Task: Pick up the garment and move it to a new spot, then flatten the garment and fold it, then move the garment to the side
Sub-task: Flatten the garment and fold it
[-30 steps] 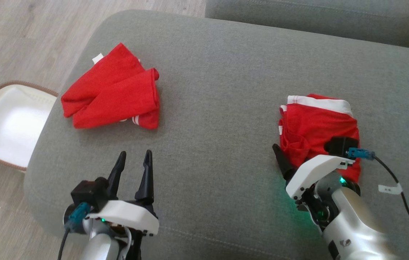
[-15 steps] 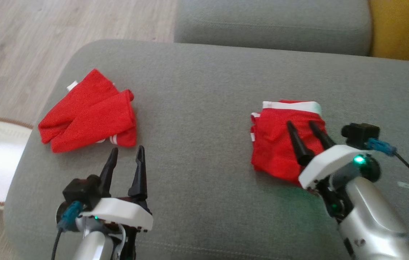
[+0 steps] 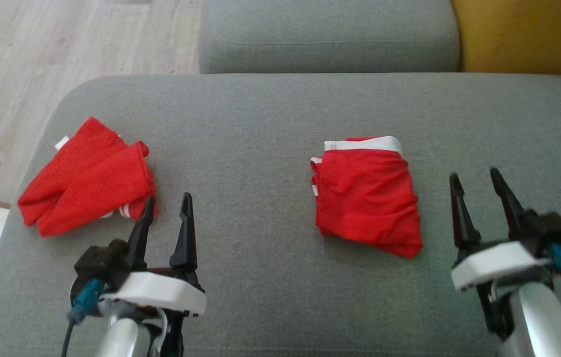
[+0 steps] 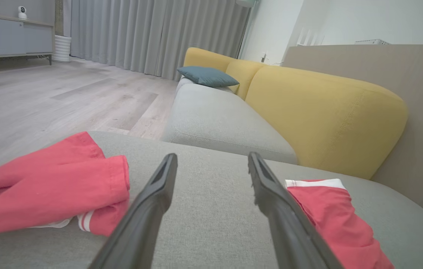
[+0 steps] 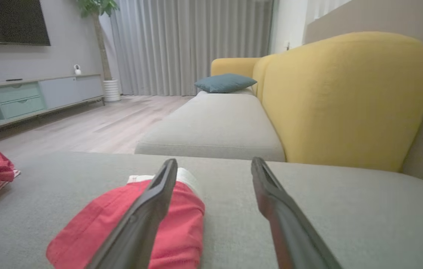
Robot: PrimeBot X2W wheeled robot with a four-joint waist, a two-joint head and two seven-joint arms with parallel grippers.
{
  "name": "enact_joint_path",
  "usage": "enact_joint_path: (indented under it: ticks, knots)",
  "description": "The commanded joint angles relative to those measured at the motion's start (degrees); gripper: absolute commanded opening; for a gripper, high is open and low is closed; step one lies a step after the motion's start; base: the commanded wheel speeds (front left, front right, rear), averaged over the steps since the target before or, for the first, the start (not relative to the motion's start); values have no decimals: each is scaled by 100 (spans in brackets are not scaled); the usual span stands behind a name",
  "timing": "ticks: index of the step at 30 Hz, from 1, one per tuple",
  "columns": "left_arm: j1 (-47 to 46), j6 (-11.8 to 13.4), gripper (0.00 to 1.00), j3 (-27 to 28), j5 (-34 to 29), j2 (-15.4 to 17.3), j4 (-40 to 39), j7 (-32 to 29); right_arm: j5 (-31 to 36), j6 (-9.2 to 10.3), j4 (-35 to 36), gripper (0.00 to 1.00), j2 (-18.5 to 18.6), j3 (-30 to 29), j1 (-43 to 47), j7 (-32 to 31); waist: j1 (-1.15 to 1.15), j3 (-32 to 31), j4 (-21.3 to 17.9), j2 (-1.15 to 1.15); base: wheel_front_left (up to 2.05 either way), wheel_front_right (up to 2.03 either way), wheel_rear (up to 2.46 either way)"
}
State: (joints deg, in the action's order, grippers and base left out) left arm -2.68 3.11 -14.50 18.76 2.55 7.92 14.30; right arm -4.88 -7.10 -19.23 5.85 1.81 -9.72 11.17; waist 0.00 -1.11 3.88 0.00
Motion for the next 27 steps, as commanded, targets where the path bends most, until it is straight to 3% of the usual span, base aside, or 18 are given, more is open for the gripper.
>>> enact_joint_path:
  ticks: [1, 12, 13, 14, 15, 22, 27]
  knots:
    - [-108, 48, 100, 173, 25, 32, -247, 70, 117, -39, 317, 100, -105, -44, 62, 84, 0, 17, -73, 0, 0, 0, 0]
    - [-72, 75, 100, 108, 68, 32, -295, 70, 434, -39, 626, 100, -282, -367, 431, 110, 0, 144, -56, 0, 0, 0, 0]
    - [-94, 69, 100, 95, 61, 32, -295, 70, 440, -39, 631, 91, -284, -346, 403, 92, 0, 179, -20, 0, 0, 0, 0]
    - [-112, 63, 100, 78, 53, 32, -291, 70, 452, -39, 633, 26, -286, -315, 361, 79, 0, 221, 20, 0, 0, 0, 0]
    - [-128, 53, 100, 55, 46, 32, -279, 70, 481, -39, 626, 0, -287, -269, 307, 73, 0, 264, 63, 0, 0, 0, 0]
    - [-222, -4, 100, -89, 80, 32, -238, 70, 670, -39, 295, 0, -289, -13, -240, 7, 0, 535, 396, 0, 0, 0, 0]
    - [-384, -11, 100, -228, 121, 32, -226, 70, 740, -39, -483, 0, -256, -148, -868, -86, 0, 840, 794, 0, 0, 0, 0]
